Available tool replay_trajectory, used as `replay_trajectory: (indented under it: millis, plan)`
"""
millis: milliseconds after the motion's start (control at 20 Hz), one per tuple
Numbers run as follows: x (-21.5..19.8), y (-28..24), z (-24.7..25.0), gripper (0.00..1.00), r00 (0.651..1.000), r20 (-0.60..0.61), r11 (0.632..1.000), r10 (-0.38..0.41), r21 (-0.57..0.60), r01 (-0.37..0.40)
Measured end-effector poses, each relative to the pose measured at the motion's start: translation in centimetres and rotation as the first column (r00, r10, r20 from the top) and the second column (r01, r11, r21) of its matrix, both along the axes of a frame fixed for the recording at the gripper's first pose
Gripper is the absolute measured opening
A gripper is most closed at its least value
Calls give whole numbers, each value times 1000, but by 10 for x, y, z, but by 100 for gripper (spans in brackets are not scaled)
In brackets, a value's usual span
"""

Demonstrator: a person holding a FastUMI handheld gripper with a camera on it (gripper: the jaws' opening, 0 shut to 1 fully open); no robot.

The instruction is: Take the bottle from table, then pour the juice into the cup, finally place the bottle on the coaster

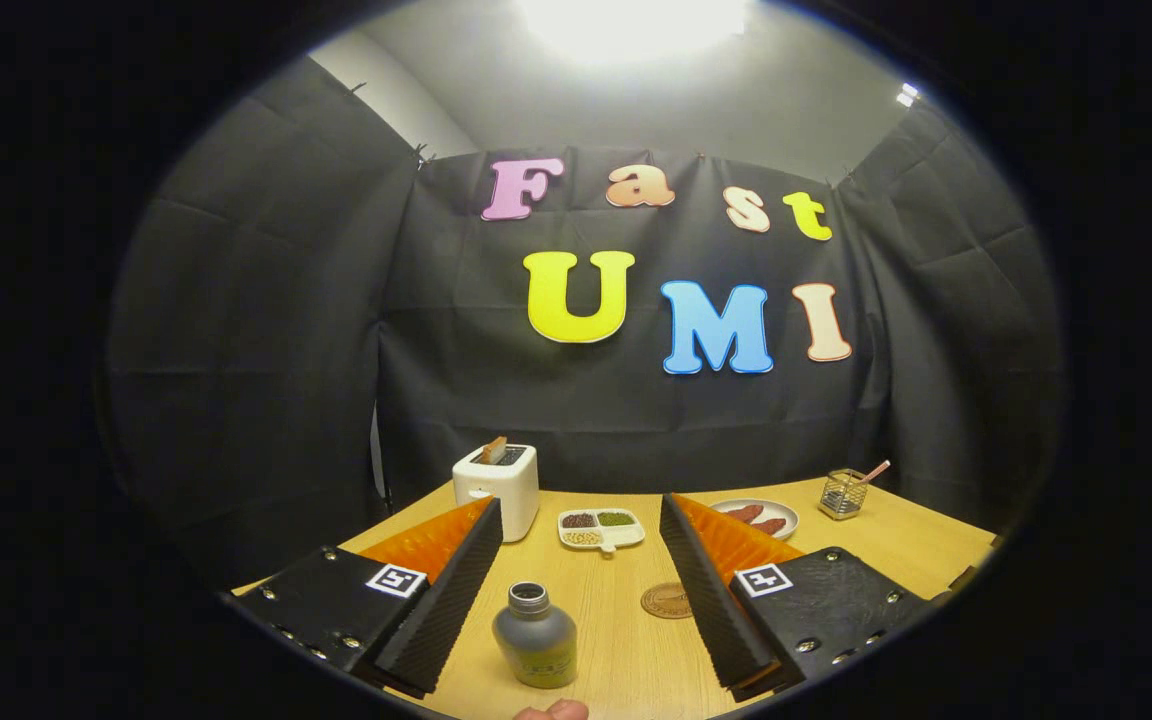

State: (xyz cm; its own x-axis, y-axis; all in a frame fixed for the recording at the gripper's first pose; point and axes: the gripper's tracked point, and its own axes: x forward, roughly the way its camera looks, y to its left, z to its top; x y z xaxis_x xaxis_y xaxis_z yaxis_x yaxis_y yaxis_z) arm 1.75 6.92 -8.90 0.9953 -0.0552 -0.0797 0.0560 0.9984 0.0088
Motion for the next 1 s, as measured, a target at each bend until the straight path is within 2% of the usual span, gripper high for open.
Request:
replay_trajectory:
  millis: [600,1000]
  plan:
    - [11,30,-74,97,994,-112,1000,16,1,-16]
    - [15,31,-121,97,977,-215,1000,8,22,-3]
